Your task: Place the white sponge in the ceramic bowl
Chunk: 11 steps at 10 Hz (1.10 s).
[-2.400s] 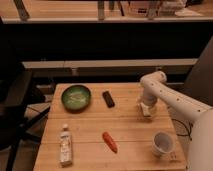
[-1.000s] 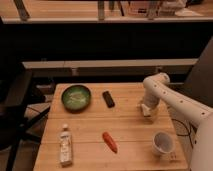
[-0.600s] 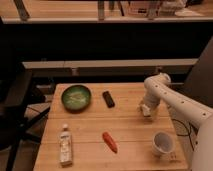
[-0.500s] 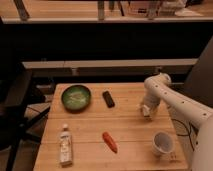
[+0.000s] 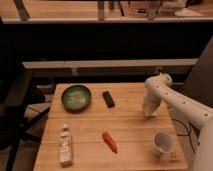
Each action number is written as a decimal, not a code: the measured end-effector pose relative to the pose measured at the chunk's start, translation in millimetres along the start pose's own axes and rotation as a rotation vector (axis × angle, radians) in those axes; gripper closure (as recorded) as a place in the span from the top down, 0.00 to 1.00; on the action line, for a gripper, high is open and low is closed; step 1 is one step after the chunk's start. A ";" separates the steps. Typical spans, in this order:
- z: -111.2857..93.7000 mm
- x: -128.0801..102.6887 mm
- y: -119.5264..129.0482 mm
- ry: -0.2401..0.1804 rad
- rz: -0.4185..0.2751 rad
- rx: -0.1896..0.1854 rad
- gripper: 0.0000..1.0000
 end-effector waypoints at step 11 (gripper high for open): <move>-42.6 -53.1 -59.1 0.091 -0.140 -0.027 0.22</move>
